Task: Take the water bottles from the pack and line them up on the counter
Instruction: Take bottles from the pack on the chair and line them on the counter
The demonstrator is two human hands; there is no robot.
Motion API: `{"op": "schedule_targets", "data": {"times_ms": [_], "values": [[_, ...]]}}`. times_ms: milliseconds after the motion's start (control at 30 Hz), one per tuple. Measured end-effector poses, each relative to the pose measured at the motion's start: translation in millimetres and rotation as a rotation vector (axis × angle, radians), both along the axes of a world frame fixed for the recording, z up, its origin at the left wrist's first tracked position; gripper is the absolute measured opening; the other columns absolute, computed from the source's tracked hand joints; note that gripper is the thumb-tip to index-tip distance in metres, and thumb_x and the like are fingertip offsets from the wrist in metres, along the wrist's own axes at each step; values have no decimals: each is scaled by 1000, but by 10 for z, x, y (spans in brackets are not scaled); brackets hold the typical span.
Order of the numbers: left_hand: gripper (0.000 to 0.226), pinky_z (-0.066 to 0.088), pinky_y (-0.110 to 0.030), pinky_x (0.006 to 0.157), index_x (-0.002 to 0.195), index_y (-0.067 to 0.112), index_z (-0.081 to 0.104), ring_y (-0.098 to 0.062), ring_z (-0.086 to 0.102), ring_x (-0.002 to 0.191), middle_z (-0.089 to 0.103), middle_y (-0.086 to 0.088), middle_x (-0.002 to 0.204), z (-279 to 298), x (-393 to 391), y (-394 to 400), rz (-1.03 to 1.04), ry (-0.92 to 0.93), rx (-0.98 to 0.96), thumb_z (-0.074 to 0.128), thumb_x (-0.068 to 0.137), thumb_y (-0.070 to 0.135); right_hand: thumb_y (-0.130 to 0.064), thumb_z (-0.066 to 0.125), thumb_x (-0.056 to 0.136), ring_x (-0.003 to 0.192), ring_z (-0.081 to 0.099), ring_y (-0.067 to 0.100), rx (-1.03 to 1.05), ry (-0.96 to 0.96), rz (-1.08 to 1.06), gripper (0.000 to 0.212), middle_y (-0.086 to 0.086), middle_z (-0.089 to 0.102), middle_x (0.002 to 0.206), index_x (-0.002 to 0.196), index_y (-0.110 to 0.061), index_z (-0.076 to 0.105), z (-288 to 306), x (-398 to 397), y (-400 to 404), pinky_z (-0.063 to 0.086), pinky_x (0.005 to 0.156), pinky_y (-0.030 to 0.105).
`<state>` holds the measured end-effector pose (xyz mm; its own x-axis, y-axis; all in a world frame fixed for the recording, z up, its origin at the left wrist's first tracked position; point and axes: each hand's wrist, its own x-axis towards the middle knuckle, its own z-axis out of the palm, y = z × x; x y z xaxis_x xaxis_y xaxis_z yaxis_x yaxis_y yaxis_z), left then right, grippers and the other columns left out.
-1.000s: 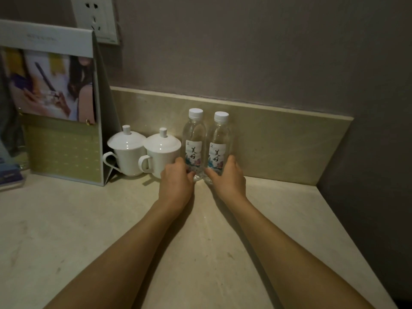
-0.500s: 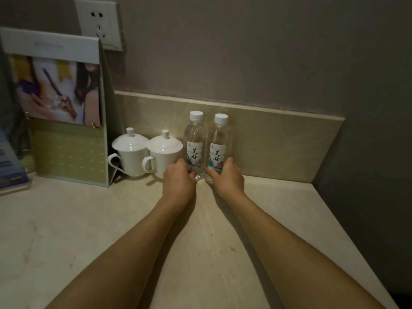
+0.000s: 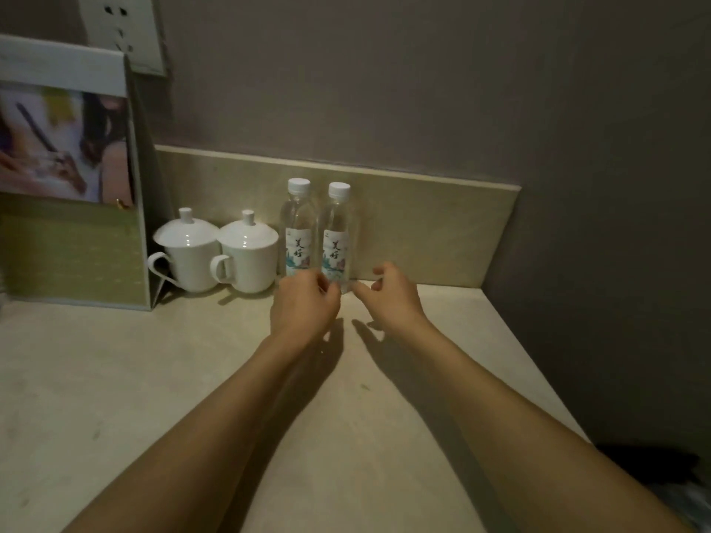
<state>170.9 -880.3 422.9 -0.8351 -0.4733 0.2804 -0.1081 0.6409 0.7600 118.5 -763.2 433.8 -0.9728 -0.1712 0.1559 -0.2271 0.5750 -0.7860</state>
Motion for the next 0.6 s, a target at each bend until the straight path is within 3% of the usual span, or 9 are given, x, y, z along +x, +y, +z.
{"op": "schedule_targets", "data": {"times_ms": [67, 167, 333, 400, 500, 600], "values": [[27, 60, -45, 78, 88, 10, 72, -29, 71, 79, 74, -9, 81, 86, 80, 197, -48, 21, 40, 55, 95, 30, -38, 66, 86, 103, 64, 28, -31, 7, 1, 49, 8, 64, 113, 125, -12, 55, 90, 92, 195, 56, 87, 49], [34, 59, -47, 79, 85, 11, 72, -29, 72, 78, 75, -5, 75, 258, 194, 557, -101, 66, 108, 47, 97, 31, -37, 63, 86, 93, 68, 25, -97, 70, -3, 38, 2, 67, 97, 116, -14, 61, 260, 268, 549, 55, 73, 35], [32, 57, -54, 81, 91, 16, 61, -31, 70, 83, 72, -7, 82, 524, 368, 1397, -182, 175, 164, 44, 98, 43, -33, 63, 88, 87, 68, 22, -233, 189, -43, 25, 0, 69, 90, 105, -14, 66, 471, 590, 1376, 56, 85, 45], [34, 56, -56, 84, 93, 16, 59, -34, 69, 87, 71, -11, 89, 575, 444, 1831, -219, 183, 174, 43, 97, 46, -30, 63, 89, 86, 69, 21, -281, 248, -88, 22, 1, 71, 89, 102, -13, 68, 498, 710, 1825, 56, 84, 46], [34, 56, -55, 86, 93, 20, 59, -31, 68, 89, 71, -8, 91, 615, 584, 2557, -285, 170, 189, 42, 97, 49, -31, 61, 91, 81, 68, 14, -315, 311, -137, 15, -4, 70, 86, 98, -19, 67, 499, 892, 2611, 57, 75, 36], [46, 54, -56, 90, 94, 19, 61, -36, 67, 96, 71, -10, 95, 630, 715, 3297, -357, 157, 260, 39, 85, 58, -32, 60, 92, 76, 67, 15, -365, 316, -164, 9, -3, 70, 82, 90, -24, 64, 442, 1034, 3385, 56, 70, 33]]}}
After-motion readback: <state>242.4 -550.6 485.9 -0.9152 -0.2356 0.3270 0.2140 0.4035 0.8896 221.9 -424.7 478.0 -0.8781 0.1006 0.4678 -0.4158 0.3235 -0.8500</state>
